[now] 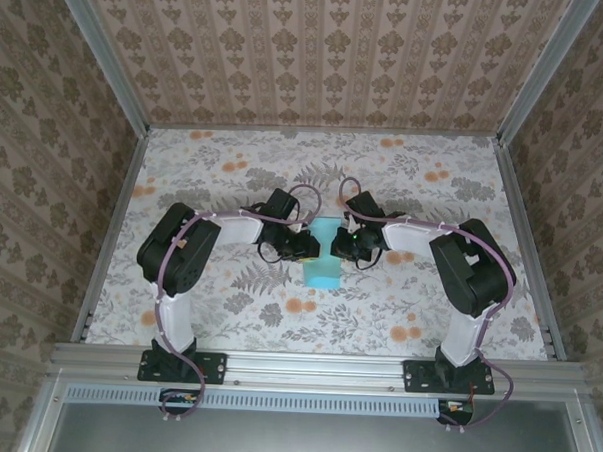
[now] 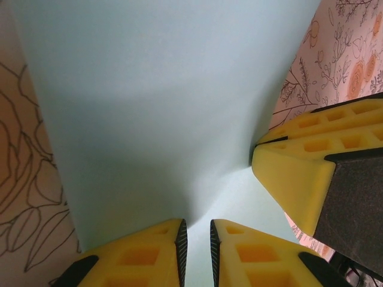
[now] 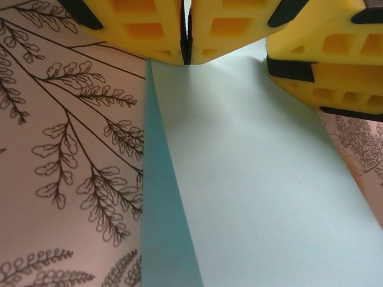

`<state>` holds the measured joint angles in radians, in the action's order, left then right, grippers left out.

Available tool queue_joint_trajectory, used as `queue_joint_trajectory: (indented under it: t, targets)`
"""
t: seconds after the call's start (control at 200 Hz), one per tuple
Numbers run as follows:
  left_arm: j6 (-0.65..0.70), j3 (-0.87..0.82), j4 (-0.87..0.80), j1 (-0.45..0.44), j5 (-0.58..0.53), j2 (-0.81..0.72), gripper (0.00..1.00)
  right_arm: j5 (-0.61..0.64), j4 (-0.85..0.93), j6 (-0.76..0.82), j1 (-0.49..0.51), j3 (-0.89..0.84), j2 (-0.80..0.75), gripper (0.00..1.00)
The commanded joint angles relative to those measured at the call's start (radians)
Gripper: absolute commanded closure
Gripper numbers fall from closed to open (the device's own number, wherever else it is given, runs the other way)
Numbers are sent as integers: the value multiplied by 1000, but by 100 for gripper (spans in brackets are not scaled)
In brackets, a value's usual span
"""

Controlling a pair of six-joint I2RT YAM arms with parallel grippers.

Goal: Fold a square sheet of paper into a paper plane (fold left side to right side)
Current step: Hold the square sheet of paper at the center of the table.

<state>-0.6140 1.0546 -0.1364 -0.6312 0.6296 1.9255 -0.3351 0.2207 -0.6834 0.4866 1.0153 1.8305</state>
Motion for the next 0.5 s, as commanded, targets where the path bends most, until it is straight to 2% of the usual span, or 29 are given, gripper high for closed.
queue_joint_trajectory:
  t: [0.0, 0.135, 0.34, 0.495]
  targets:
    - [-13, -28, -51, -13, -53, 26, 79, -44, -44, 16, -15, 14, -60, 88]
    - [-12, -24, -56, -16, -59, 27, 79, -68, -88, 14, -23, 46, -45, 88]
    - [-6, -17, -66, -20, -67, 27, 79, -118, -136, -10, -25, 126, 57, 88]
    - [-5, -15, -69, -22, -69, 26, 79, -114, -133, -13, -24, 162, 110, 88]
